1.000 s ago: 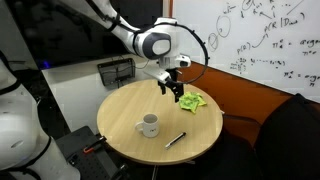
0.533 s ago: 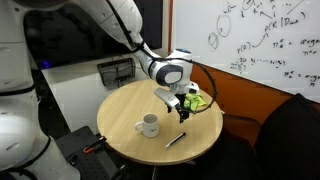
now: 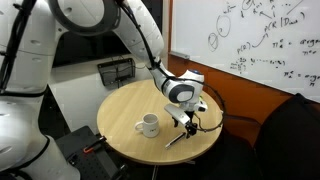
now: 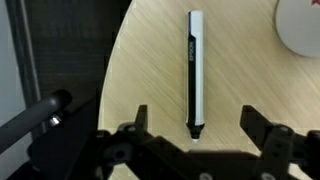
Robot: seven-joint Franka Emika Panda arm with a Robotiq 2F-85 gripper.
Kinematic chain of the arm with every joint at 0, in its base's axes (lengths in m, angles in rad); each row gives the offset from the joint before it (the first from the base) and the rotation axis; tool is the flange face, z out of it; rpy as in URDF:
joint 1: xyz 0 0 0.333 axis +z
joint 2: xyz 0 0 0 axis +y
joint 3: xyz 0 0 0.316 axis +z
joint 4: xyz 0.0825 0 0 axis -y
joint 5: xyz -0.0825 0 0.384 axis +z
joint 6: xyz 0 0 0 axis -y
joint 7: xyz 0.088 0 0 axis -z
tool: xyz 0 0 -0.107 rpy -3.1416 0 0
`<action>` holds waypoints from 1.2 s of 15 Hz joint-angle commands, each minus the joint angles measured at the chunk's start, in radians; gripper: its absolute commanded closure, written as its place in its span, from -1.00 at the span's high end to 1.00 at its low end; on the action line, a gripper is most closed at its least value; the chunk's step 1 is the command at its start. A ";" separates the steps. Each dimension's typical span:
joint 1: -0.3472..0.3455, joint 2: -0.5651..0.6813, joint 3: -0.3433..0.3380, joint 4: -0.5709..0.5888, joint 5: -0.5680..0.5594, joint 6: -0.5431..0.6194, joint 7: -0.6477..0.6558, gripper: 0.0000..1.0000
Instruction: Place the marker in the mug
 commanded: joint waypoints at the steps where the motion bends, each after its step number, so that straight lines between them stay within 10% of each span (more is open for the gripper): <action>1: -0.041 0.074 0.050 0.091 0.029 -0.010 -0.048 1.00; 4: -0.036 0.130 0.059 0.145 0.012 -0.023 -0.025 0.98; 15: -0.039 0.175 0.062 0.167 0.004 -0.029 -0.012 -0.87; 18: -0.051 0.148 0.082 0.146 0.012 -0.003 -0.045 -0.87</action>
